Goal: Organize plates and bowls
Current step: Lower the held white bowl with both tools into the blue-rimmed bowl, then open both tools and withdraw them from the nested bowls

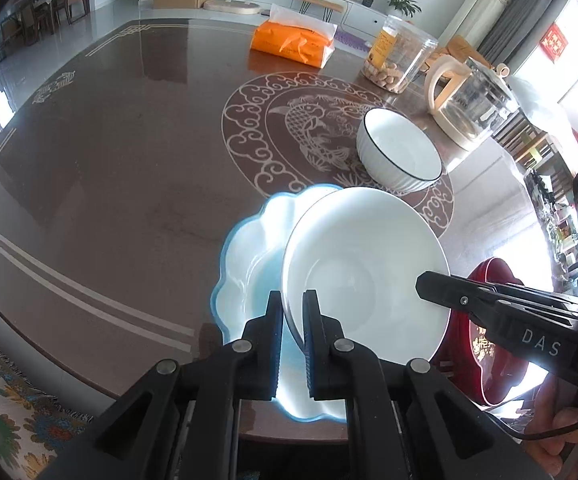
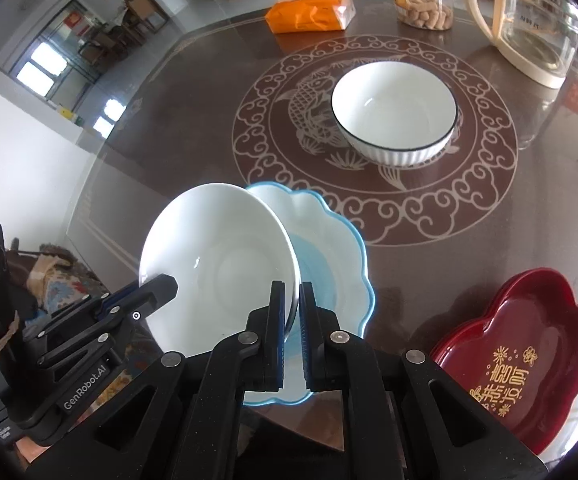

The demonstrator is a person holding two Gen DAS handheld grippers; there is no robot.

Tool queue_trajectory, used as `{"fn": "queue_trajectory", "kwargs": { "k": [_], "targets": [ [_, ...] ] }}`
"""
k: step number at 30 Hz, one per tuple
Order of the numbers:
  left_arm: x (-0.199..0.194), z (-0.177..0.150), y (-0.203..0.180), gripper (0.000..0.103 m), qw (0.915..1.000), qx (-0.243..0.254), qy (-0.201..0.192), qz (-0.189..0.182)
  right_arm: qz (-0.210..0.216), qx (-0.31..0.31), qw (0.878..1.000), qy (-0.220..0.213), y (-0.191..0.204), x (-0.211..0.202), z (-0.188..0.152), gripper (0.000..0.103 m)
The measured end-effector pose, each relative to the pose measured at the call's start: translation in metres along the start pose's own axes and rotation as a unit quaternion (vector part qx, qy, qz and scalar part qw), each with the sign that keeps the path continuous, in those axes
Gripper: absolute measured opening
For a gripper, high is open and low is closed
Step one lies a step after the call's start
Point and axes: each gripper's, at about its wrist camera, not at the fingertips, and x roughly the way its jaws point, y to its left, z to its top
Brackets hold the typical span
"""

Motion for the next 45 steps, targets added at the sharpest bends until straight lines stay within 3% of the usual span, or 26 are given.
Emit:
{"fn": "queue_trajectory", "kwargs": {
  "k": [11, 26, 29, 31, 34, 39, 41, 45],
  "targets": [
    [0.024, -0.008, 0.004, 0.009, 0.9998, 0.007, 0.014, 0.012, -0.007, 0.001, 1.0, 0.011, -0.011, 0.024, -0.007, 0.009],
    [0.018, -0.01, -0.003, 0.012, 0.9978, 0.038, -0.036, 0.041, -0.012, -0.02, 1.0, -0.004, -0.006, 0.026, -0.009, 0.014],
    [0.012, -0.009, -0.004, 0.027, 0.9966, 0.042, -0.049, 0.051, -0.015, -0.024, 1.0, -0.008, -0.005, 0.026, -0.01, 0.014],
    [0.006, -0.009, -0.003, 0.051, 0.9951, 0.042, -0.065, 0.061, -0.013, -0.024, 1.0, -0.013, -0.006, 0.024, -0.01, 0.015],
    [-0.004, -0.009, -0.003, 0.058, 0.9924, 0.045, -0.088, 0.073, -0.01, -0.024, 0.999, -0.026, -0.007, 0.016, -0.011, 0.03],
    [-0.02, -0.01, -0.006, 0.066, 0.9892, 0.05, -0.109, 0.084, -0.005, -0.036, 0.998, -0.054, -0.005, -0.004, -0.013, 0.032],
    [-0.026, -0.011, -0.008, 0.072, 0.9865, 0.055, -0.121, 0.095, -0.006, -0.041, 0.997, -0.07, -0.003, -0.013, -0.016, 0.043],
    [-0.034, -0.013, -0.013, 0.077, 0.9831, 0.062, -0.133, 0.109, 0.003, -0.034, 0.994, -0.104, -0.005, -0.031, -0.026, 0.048]
  ]
}}
